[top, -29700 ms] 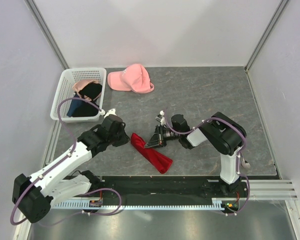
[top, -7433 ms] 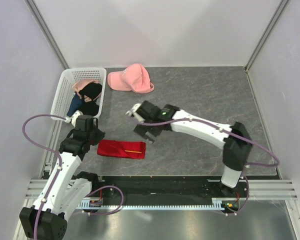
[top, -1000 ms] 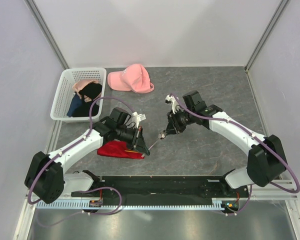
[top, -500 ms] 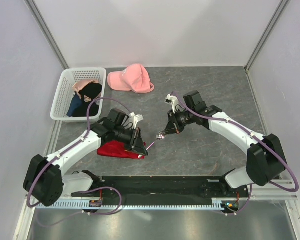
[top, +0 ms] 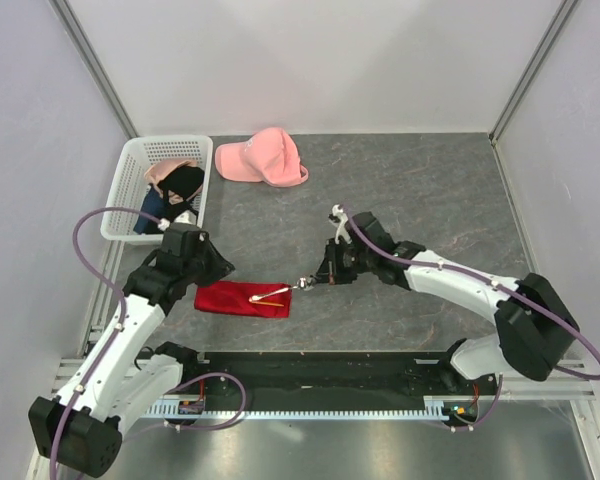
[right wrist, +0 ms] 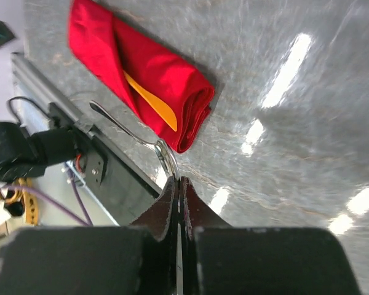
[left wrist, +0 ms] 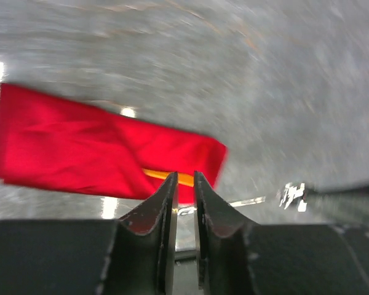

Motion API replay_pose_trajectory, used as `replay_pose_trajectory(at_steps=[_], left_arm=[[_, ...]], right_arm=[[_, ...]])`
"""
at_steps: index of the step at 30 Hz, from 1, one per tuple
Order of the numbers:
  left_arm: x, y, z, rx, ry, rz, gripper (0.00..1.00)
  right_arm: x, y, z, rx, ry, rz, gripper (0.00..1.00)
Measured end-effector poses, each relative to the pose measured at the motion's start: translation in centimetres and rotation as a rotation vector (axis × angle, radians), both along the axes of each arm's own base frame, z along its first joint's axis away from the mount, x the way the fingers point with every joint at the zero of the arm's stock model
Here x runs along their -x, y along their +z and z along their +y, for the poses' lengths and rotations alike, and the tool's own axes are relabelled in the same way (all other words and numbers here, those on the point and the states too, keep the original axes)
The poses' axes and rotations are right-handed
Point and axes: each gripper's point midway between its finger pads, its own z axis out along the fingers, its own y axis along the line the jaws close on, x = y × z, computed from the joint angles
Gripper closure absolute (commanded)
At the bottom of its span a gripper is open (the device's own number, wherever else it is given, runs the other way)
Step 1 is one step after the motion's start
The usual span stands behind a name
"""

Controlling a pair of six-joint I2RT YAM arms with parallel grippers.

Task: Fold the napkin into a case and place the utensils inside
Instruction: Insert the spoon into the folded napkin.

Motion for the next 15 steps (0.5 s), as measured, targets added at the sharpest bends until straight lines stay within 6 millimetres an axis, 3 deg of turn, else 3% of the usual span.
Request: replay_pose_trajectory(at_steps=[4,7,15], left_arm=[[0.3,-1.8,3.1,-0.078,0.193,0.038,0.85],[0.6,-3.2,4.7,-0.135,0.269,0.079,0.98],[0.5,-6.7,6.6,-0.244,0.332,0.226,0.98]], right_arm=[[1.3,-2.6,1.9,0.069,-0.081,0.072,1.00],[1.0,-3.8,2.3,0.109,-0.149,0.086,1.00],[-0.9,-3.1,2.7,0.106,-0.247,0.041,1.00]])
